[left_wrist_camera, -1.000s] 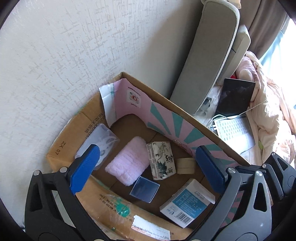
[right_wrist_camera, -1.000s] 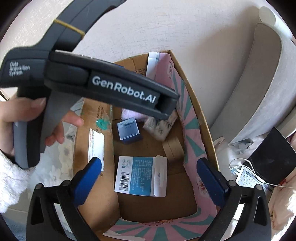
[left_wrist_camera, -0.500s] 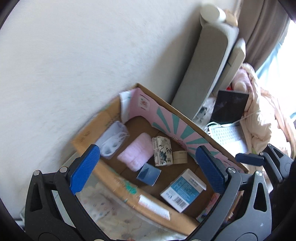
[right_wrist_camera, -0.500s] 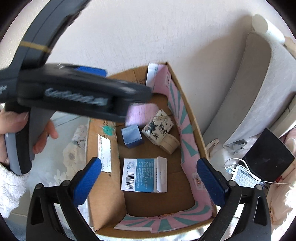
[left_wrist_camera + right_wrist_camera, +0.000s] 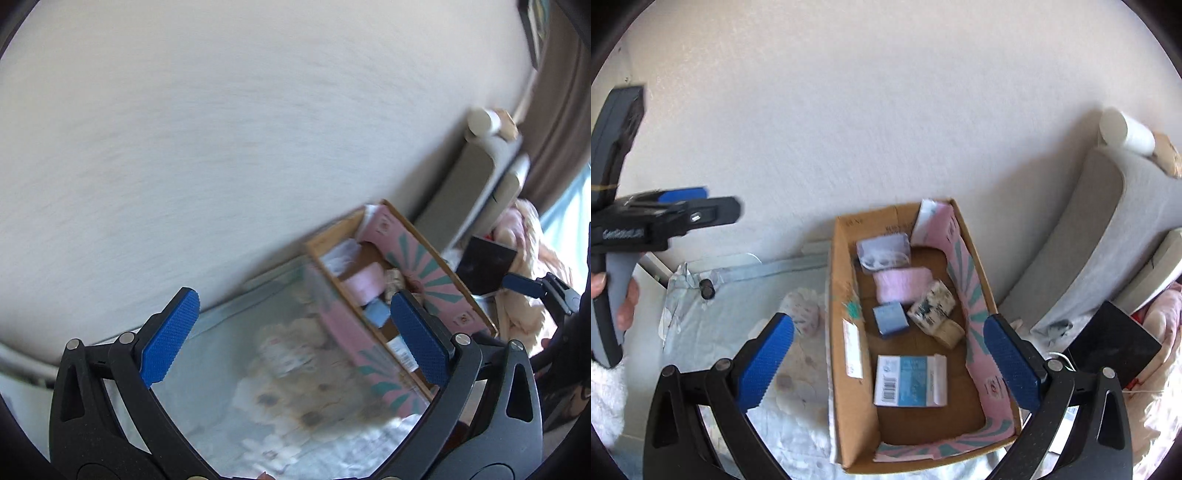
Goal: Organize objects
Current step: 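Move both tools back over the black jar and white sock, then grasp the black KANS jar with the left tool while the right tool grasps the white sock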
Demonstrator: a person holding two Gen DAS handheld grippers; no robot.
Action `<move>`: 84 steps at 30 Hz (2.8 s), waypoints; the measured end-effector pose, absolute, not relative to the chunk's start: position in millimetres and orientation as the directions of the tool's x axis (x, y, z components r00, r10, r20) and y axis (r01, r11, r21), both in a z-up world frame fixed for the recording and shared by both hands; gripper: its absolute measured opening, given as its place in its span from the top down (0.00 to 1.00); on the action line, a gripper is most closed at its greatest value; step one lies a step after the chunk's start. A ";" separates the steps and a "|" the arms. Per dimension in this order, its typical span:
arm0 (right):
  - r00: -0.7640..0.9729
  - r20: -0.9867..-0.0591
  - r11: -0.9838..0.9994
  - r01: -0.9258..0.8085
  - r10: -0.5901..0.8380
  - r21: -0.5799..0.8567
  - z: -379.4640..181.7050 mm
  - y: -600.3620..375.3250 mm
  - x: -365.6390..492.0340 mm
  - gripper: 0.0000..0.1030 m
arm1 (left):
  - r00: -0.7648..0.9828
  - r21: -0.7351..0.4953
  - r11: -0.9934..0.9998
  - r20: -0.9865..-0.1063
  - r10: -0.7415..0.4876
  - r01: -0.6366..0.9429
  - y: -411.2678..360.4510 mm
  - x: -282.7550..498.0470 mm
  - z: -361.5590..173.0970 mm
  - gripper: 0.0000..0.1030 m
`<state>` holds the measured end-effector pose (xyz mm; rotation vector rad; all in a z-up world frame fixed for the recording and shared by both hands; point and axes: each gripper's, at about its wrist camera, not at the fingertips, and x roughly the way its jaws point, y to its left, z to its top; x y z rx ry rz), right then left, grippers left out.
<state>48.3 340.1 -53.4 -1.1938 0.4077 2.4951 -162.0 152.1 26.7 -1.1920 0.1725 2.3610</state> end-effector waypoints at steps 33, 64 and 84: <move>-0.697 -0.705 -0.957 -0.276 0.133 0.093 -97.4 205.1 -39.2 0.01 | -0.661 -0.161 -0.987 -0.741 0.117 0.006 -81.2 -85.8 -59.9 0.00; -0.570 -0.770 -0.867 -0.496 0.286 0.045 -241.3 226.9 -85.3 0.15 | -0.590 -0.173 -0.985 -0.795 0.143 -0.006 -71.2 -191.1 -214.2 0.35; -0.554 -0.795 -0.853 -0.514 0.246 0.094 -247.3 239.0 -82.6 0.42 | -0.594 -0.178 -0.983 -0.785 0.175 -0.054 -57.4 -206.3 -220.5 0.59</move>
